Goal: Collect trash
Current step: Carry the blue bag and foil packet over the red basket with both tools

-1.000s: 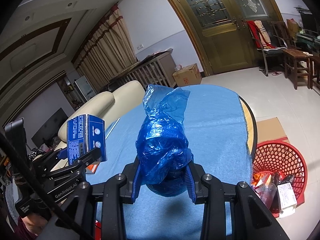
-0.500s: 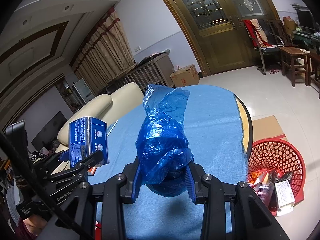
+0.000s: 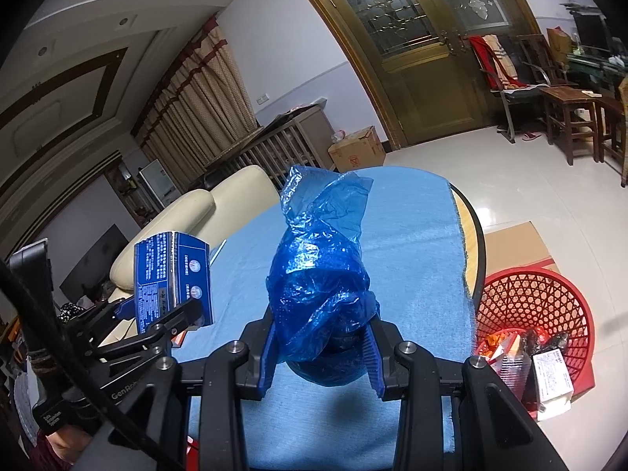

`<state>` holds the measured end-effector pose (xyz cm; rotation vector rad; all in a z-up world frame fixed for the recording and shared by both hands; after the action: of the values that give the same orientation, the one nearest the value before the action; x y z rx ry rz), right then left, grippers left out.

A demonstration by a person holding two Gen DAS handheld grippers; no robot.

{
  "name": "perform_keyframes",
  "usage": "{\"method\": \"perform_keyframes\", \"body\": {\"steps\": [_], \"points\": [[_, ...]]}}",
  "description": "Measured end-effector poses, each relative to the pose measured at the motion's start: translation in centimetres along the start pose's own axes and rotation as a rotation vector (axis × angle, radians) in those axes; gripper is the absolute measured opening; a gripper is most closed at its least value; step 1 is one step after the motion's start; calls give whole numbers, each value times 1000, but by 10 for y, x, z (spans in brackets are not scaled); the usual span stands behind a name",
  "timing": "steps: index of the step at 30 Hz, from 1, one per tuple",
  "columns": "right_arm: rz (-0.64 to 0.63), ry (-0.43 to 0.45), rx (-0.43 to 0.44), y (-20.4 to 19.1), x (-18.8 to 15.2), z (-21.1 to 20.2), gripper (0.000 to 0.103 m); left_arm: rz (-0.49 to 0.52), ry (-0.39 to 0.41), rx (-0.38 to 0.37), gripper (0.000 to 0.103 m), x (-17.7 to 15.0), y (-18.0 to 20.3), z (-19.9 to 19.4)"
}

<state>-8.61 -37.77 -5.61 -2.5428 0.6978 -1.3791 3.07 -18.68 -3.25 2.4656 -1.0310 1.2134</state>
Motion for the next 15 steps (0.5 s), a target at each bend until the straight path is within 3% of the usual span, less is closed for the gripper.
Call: {"method": "perform_keyframes", "body": {"steps": [15], "points": [[25, -4, -10, 3, 2, -2, 39, 25, -6, -10, 63, -1, 2, -1]]}}
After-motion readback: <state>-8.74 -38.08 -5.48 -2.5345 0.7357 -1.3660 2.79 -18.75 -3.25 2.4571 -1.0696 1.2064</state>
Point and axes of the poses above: each gripper's, at about its wrist camera, not at the fingertips, and z roughly the way its jaws point, y to its right, x to its top, the point moved 5 cm from there along z, roughly the way its jaws point, and after that the axes turned 13 degrees about -x, right-handed, at the moved point
